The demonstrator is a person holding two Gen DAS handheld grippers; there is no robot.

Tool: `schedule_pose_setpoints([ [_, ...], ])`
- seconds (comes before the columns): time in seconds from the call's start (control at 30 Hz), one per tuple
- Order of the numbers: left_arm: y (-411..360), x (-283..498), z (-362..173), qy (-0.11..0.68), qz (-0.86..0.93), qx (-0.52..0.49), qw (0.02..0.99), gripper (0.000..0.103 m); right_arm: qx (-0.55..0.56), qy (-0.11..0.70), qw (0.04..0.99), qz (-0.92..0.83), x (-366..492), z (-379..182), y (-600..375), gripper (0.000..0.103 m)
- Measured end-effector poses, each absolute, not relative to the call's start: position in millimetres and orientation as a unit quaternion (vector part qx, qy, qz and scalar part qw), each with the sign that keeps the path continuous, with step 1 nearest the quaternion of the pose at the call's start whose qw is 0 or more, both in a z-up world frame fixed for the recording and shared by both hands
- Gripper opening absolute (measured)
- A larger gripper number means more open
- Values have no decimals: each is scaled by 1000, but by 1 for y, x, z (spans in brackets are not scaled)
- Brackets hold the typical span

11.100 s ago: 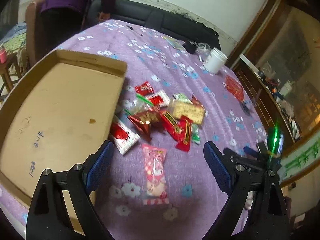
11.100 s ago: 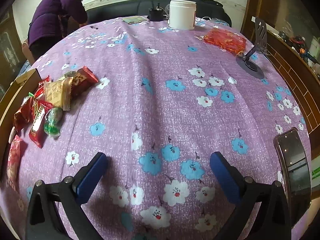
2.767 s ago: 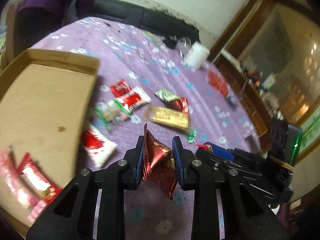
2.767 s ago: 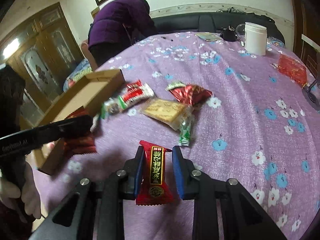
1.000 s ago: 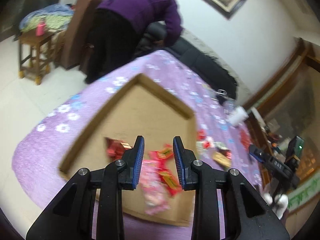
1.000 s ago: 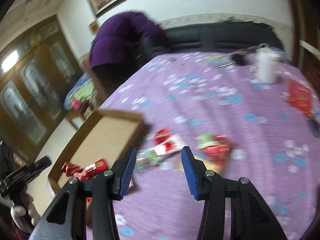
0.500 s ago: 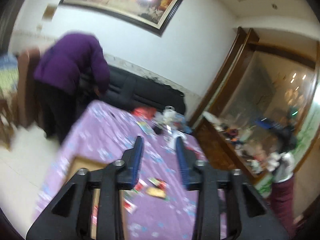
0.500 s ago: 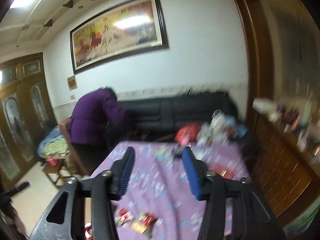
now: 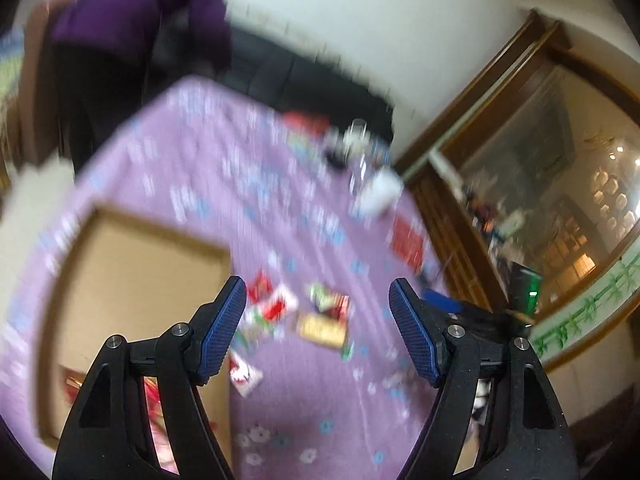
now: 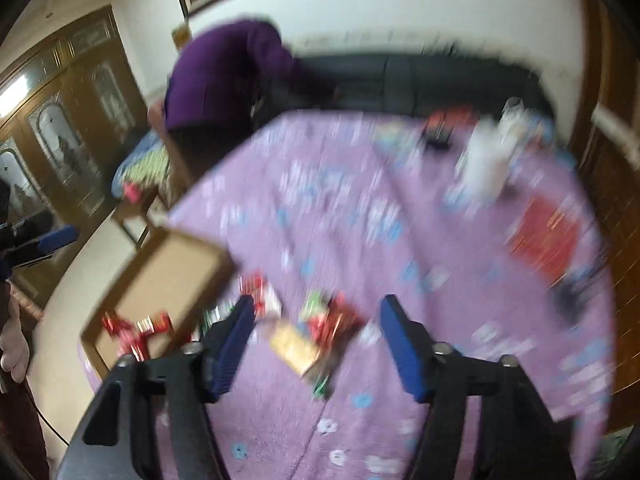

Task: Organize snacks
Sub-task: 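Lift both grippers away from the box back toward the snacks, then grasp the yellow cake pack with the right gripper while the left grasps the white-red wrapper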

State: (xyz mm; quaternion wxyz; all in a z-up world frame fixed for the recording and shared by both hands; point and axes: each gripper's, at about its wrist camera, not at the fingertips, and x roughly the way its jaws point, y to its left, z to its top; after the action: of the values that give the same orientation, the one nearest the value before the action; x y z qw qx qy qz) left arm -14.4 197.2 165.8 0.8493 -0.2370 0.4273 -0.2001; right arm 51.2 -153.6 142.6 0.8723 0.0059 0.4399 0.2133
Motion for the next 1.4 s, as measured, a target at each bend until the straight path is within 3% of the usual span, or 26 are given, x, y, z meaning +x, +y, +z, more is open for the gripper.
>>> schedule_pose_setpoints([
  [0.13,166,-2,112,478,-196,-235,823,74,0,469,849,242,59,72,-140,60],
  [0.47,118,33,66,520,-176,-143,824,74,-101,463,847,242,70,30,-98,60],
  [0.53,106,35,60,522,-176,-111,827,74,-107,466,846,236,65,25,-97,37],
  [0.6,94,39,53,524,-177,-81,829,74,-93,467,846,240,60,27,-100,26],
  [0.77,75,52,38,526,-161,-27,835,74,-81,472,851,215,43,28,-115,21],
  [1.0,50,61,14,556,-138,48,818,74,-22,474,854,213,34,23,-153,22],
  [1.2,33,40,6,564,-177,68,804,47,45,477,853,207,41,19,-190,23],
  [1.27,28,30,7,566,-192,65,799,47,78,476,846,227,43,20,-197,32],
  [1.33,27,22,6,562,-193,64,802,47,83,465,848,239,41,24,-196,58],
  [1.4,31,19,5,558,-187,50,807,47,66,454,854,247,36,28,-188,61],
])
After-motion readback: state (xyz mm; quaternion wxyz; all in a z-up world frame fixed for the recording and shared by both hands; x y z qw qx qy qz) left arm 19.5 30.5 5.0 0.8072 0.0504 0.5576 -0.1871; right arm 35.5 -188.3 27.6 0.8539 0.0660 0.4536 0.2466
